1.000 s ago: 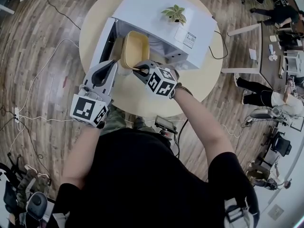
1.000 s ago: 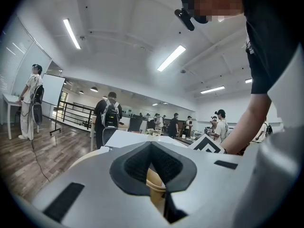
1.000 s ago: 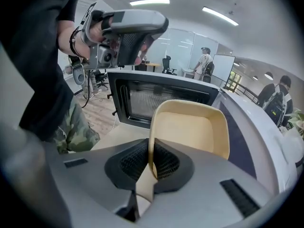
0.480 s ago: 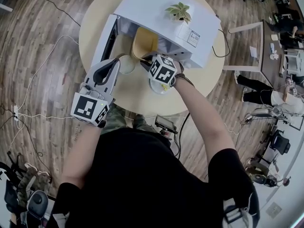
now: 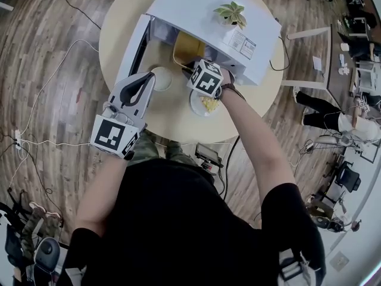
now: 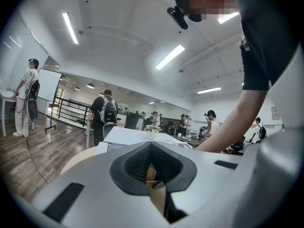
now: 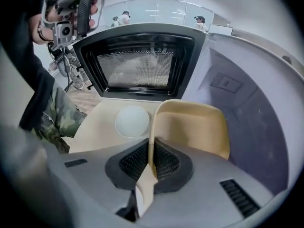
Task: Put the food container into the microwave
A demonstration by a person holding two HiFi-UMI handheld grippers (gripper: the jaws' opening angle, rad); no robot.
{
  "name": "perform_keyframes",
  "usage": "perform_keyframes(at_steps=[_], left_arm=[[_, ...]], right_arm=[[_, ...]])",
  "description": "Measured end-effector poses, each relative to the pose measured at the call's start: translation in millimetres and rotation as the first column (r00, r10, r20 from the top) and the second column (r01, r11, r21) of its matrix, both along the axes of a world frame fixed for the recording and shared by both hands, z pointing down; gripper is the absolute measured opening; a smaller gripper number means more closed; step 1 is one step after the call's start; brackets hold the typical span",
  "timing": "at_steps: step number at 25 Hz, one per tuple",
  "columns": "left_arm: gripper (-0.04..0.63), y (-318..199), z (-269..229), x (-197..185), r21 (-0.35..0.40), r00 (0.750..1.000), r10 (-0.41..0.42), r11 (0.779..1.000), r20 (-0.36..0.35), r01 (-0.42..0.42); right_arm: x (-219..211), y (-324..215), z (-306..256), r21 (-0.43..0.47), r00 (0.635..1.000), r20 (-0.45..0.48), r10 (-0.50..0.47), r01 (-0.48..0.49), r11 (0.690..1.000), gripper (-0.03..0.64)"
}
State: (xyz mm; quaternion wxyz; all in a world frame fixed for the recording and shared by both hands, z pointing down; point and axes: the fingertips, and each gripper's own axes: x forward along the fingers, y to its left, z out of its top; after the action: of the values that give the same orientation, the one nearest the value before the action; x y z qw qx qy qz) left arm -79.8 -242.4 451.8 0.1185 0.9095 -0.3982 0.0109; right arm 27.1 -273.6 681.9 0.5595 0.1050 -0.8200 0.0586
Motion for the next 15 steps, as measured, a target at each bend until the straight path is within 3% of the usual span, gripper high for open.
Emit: perform_keyframes(at_steps=[10, 15], left_arm=[[0.018, 2.8, 7.3, -4.8, -0.025, 1.0, 0.008, 1.0, -0.019, -0.009], [0.018, 6.8, 4.6, -3.5, -0.016, 0.999, 0.025, 1.0, -0.025, -0.026]], right_arm=[[12.4, -35.1, 12.9, 0.035, 0.994, -0.104, 0.042, -0.039, 0.999, 0.031], [22.0, -46.4, 24.9, 0.1, 0.978, -0.197, 0.064, -0.045, 0.994, 0.031]])
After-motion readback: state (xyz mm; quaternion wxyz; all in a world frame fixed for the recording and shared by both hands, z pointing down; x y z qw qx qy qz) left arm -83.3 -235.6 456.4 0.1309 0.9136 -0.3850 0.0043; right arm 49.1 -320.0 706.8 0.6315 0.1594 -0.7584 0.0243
